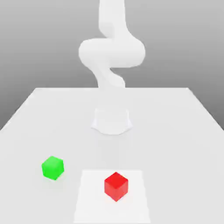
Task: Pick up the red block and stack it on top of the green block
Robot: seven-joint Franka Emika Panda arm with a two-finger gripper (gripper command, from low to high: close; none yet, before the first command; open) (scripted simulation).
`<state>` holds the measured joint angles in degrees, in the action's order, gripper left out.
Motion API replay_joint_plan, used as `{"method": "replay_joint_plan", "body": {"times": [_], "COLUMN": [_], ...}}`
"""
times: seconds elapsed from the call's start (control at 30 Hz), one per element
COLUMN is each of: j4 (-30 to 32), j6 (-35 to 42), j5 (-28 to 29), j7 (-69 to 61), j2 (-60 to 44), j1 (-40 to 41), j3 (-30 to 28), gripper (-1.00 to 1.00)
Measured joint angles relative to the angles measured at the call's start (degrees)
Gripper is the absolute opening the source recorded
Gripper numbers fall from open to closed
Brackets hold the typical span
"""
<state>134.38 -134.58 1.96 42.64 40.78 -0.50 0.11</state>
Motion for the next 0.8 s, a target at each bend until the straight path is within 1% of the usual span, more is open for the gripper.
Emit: {"method": "replay_joint_plan", "body": {"times": [0.27,0.4,0.53,0.67,0.8], "j4": [8.7,12.9,17.2,21.2,21.0], "j6": [-9.4,-14.0,-18.8,-23.7,-30.3], "j5": [5.1,5.5,3.6,-1.2,-3.5], "j7": [-12.0,-19.3,-28.3,-38.9,-41.9], "j2": [-17.3,-25.7,-33.9,-42.0,-50.2], "j1": [-2.2,-3.2,-4.1,-4.4,-3.9], "j3": [-1.9,-3.3,-4.1,-3.3,-2.4], "gripper": [0.00,0.00,0.00,0.00,0.00]}}
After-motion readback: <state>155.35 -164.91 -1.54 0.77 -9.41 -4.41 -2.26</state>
